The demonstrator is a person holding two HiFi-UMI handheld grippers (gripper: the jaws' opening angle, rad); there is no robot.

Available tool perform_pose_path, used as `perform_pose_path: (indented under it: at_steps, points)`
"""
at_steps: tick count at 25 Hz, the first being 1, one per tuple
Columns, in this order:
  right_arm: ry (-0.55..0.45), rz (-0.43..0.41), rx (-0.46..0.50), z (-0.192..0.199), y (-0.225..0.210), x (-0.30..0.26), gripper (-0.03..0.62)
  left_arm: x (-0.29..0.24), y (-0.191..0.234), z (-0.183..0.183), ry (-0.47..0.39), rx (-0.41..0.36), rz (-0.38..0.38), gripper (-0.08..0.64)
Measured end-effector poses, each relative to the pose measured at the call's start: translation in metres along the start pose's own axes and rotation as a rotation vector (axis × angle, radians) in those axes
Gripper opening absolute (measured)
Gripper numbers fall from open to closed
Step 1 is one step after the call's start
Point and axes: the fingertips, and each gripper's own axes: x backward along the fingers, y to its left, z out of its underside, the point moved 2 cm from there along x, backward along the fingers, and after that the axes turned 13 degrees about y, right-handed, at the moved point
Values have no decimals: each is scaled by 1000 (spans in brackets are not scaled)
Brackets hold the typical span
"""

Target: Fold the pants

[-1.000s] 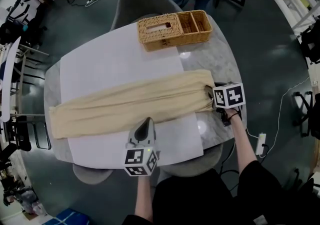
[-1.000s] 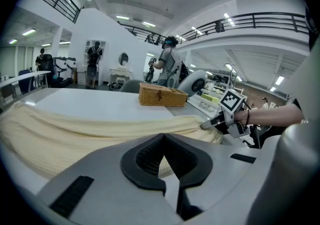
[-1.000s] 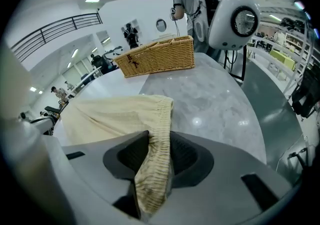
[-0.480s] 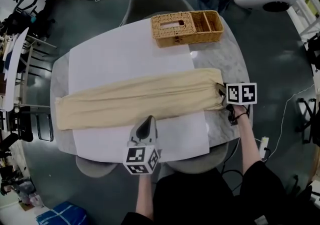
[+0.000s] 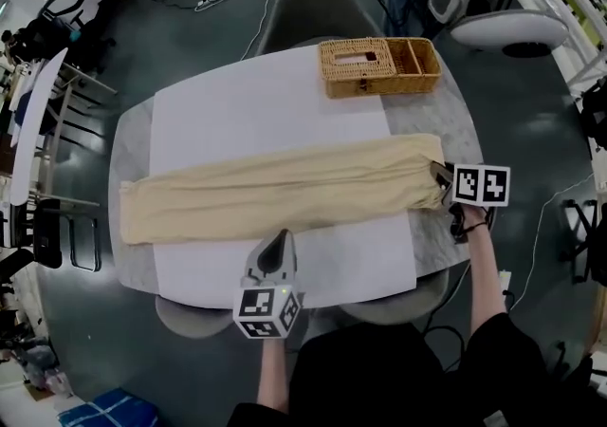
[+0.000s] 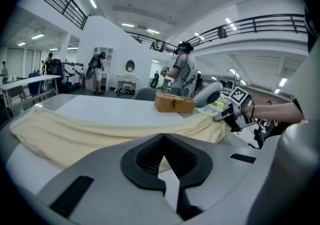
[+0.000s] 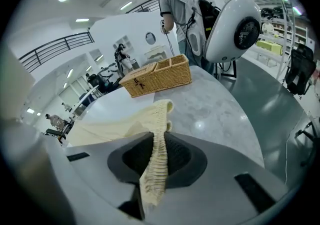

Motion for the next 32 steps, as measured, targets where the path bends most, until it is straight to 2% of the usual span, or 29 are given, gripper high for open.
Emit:
perform_pose_path:
  at_steps: [10, 21, 25, 29, 32]
  points:
    - [-53, 23, -28, -10, 63, 39, 58, 45, 58, 1, -38, -27, 21, 14]
    - [-136, -107, -62, -18, 136, 72, 58, 78, 100, 12, -59, -45, 28, 14]
    - [-176, -171, -54, -26, 158, 88, 57, 83, 102, 15, -57, -75, 14, 14]
    - [-187, -187, -47, -31, 171, 106, 57, 90, 98, 14, -71, -72, 6, 14]
    - [-196, -251, -51, -33, 178, 116, 58, 97, 92, 15, -80, -65, -9, 14]
